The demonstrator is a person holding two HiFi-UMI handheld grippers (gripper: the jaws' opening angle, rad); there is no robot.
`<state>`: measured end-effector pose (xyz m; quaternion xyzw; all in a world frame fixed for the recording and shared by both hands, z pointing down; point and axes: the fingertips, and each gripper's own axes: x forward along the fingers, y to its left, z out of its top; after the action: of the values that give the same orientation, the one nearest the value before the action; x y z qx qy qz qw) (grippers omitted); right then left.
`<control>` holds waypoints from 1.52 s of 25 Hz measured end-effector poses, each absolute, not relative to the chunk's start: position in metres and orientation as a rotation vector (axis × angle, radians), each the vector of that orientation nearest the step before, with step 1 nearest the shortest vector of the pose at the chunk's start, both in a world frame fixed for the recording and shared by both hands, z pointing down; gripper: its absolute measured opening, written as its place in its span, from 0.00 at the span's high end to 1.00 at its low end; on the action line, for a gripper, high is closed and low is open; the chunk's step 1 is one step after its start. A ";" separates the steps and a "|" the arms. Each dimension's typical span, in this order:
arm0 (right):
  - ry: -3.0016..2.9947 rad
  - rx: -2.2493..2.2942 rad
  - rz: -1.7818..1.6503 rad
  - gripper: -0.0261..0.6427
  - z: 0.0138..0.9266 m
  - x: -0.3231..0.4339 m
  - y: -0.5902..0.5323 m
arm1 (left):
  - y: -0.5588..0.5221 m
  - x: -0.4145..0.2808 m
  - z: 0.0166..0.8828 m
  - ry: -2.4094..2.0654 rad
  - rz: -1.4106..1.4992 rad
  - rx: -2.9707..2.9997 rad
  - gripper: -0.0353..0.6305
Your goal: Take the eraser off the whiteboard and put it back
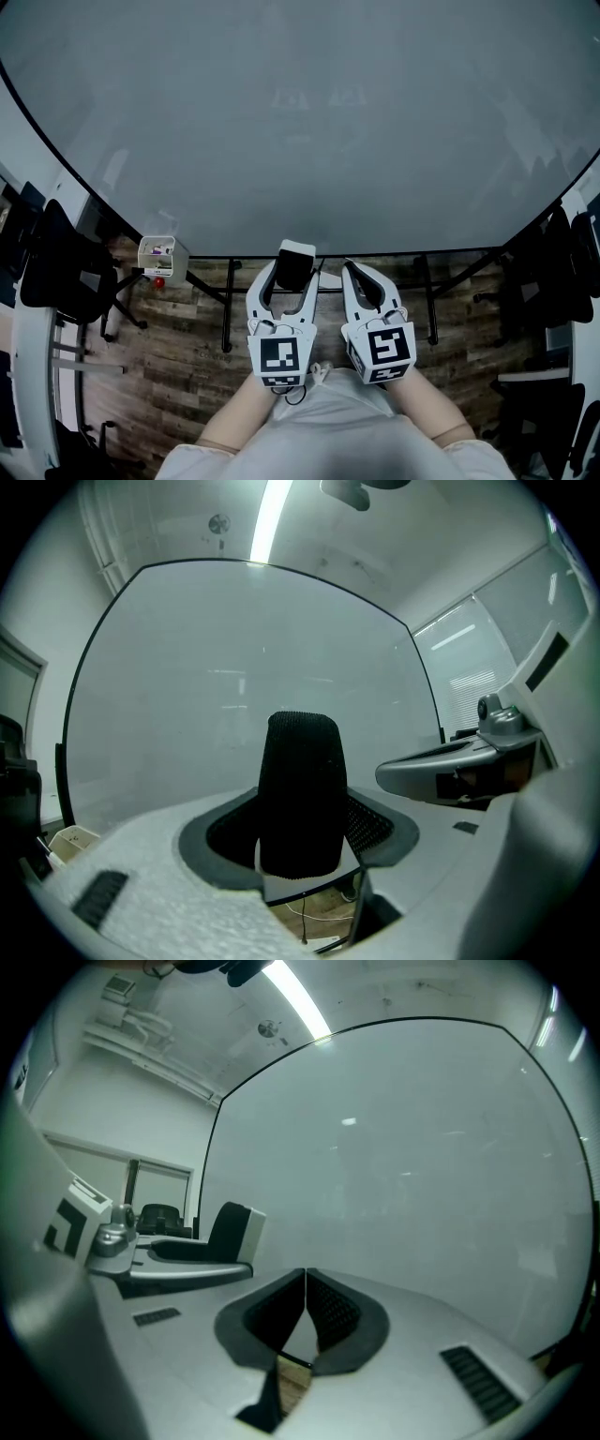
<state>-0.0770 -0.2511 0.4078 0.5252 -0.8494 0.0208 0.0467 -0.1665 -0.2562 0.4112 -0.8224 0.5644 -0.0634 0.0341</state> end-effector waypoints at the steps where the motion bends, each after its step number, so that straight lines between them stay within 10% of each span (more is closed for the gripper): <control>1: -2.592 1.605 0.063 0.92 0.408 -0.077 -0.252 | -0.257 -0.167 0.410 1.732 -0.192 -2.528 0.55; 38: -2.579 1.614 0.063 0.92 0.404 -0.066 -0.305 | -0.355 -0.156 0.317 1.730 0.024 -2.431 0.55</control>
<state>-0.0664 -0.3055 0.4037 0.5296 -0.8465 0.0206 0.0491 -0.1560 -0.3549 0.3174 -0.8121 0.5781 0.0079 0.0790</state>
